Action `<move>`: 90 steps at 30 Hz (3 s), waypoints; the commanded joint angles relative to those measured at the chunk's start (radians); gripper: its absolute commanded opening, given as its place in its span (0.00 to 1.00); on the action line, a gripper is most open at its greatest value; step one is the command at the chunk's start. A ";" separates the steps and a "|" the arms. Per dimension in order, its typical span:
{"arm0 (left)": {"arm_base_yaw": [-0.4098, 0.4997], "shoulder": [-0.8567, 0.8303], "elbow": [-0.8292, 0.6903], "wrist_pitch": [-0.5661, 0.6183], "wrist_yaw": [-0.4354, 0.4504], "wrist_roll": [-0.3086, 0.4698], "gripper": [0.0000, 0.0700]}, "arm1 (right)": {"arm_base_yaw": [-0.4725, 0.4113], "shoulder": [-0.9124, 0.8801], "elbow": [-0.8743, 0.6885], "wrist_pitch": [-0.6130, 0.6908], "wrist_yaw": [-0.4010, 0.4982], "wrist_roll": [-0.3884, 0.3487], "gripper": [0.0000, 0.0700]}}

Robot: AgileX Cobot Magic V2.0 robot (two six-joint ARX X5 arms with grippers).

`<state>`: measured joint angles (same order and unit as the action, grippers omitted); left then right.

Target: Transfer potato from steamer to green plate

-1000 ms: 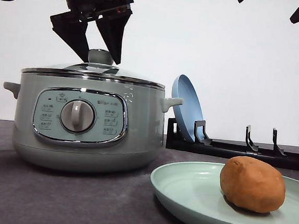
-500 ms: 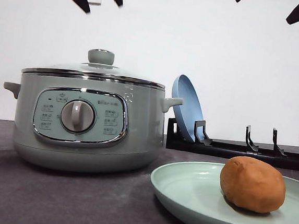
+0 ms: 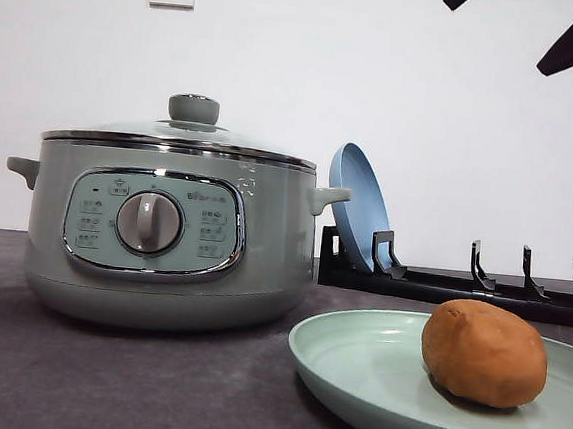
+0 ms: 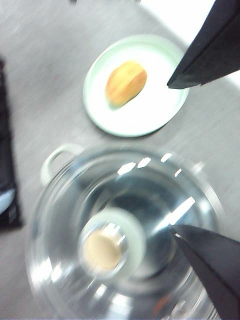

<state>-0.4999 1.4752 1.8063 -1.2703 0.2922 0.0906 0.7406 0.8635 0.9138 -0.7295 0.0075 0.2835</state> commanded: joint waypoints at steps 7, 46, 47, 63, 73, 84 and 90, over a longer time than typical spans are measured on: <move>-0.012 0.000 0.029 -0.048 0.009 -0.001 0.79 | 0.010 0.004 0.012 -0.043 -0.038 -0.011 0.90; -0.012 0.000 0.029 -0.040 0.009 -0.001 0.01 | 0.010 0.004 0.012 -0.056 -0.026 -0.011 0.00; -0.012 0.000 0.029 -0.041 0.008 -0.001 0.01 | 0.010 0.004 0.012 -0.056 -0.026 -0.011 0.00; 0.249 -0.413 -0.252 0.671 -0.003 0.049 0.01 | 0.010 0.004 0.012 -0.056 -0.026 -0.011 0.00; 0.496 -0.832 -0.752 0.993 -0.125 0.047 0.01 | 0.010 0.004 0.012 -0.056 -0.026 -0.011 0.00; 0.587 -1.172 -1.243 1.136 -0.253 0.046 0.01 | 0.010 0.004 0.012 -0.056 -0.026 -0.011 0.00; 0.594 -1.277 -1.429 1.136 -0.253 0.046 0.01 | 0.010 0.004 0.012 -0.056 -0.026 -0.011 0.00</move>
<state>0.0914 0.2018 0.3885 -0.1455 0.0411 0.1402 0.7406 0.8635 0.9138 -0.7906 -0.0231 0.2802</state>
